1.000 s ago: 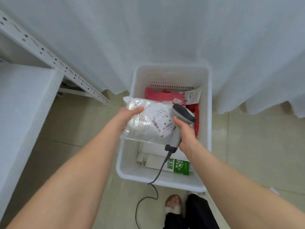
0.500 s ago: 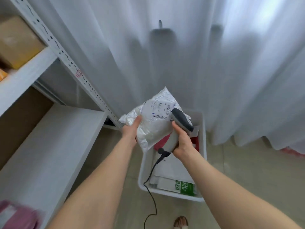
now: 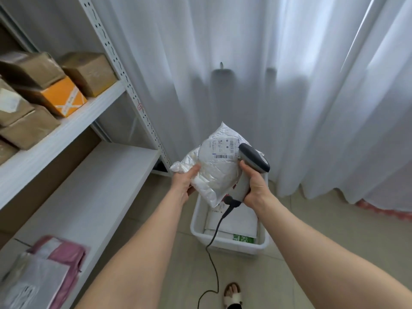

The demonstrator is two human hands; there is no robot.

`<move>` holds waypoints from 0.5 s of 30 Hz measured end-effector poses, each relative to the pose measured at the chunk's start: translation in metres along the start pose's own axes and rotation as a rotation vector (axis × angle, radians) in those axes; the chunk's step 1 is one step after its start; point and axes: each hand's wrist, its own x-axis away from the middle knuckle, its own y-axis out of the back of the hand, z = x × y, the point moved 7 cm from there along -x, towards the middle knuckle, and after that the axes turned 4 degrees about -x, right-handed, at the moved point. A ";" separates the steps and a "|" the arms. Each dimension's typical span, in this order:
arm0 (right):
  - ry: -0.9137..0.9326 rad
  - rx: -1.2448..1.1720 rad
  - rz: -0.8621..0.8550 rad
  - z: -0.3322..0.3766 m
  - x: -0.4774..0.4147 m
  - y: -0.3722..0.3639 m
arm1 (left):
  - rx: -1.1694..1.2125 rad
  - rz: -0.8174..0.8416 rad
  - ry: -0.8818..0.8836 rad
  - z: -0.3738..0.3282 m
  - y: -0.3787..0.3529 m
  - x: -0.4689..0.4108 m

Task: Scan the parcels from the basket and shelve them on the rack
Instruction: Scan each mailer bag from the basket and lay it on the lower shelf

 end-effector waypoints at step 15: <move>0.057 0.329 0.278 -0.031 0.106 -0.079 | -0.479 0.170 0.078 -0.097 0.106 0.109</move>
